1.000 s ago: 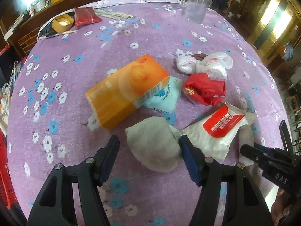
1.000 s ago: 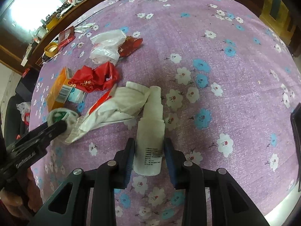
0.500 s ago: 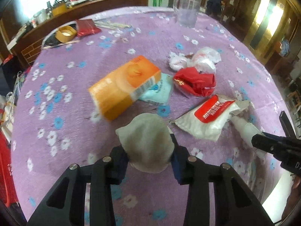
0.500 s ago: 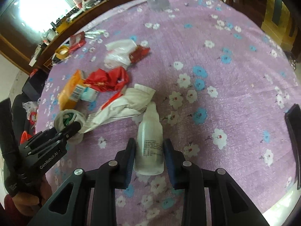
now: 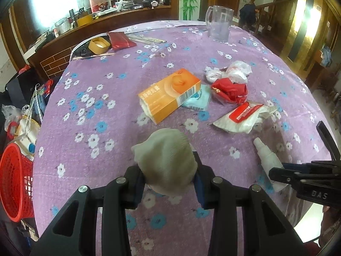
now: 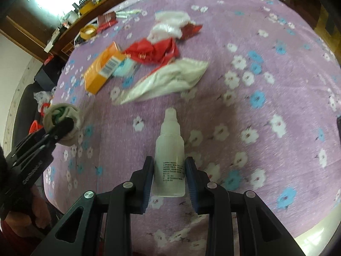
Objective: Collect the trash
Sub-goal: 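Carry bottle and cloth ball to the red basket and open both tools over it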
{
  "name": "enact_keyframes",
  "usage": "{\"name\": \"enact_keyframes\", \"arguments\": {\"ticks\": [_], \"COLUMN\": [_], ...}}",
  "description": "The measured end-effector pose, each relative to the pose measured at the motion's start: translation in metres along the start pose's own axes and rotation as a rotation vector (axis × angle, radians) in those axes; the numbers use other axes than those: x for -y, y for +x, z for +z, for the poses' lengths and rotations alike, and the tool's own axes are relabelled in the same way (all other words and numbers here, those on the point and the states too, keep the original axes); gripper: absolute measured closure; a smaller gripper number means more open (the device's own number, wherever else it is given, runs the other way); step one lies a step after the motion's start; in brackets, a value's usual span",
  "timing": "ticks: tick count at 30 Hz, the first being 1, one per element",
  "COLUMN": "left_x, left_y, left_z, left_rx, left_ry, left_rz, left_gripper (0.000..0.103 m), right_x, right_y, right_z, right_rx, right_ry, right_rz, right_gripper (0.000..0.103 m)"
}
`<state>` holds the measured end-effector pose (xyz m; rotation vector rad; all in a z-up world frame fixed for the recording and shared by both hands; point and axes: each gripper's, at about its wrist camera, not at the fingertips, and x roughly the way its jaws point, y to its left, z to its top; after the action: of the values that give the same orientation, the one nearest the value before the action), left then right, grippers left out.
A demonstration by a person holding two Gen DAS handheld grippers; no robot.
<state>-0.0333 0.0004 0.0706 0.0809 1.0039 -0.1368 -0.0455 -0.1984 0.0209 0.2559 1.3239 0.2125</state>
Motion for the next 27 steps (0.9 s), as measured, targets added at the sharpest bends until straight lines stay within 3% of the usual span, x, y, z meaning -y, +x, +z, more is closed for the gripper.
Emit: {"name": "enact_keyframes", "arguments": {"ticks": [13,27], "left_x": [-0.014,-0.043], "left_y": [-0.015,-0.03], "left_z": [-0.012,-0.022], "left_rx": [0.021,0.048], "left_ry": [-0.005,-0.063], "left_rz": [0.03,0.076], "left_gripper": [0.065,0.065], "right_x": [-0.025,-0.094], "right_y": [0.024,0.004], "right_z": [0.003,-0.003], "right_rx": [-0.019,0.08], "right_ry": [-0.059,-0.229], "right_rz": [-0.059,0.066], "right_gripper": [0.071,0.071]}}
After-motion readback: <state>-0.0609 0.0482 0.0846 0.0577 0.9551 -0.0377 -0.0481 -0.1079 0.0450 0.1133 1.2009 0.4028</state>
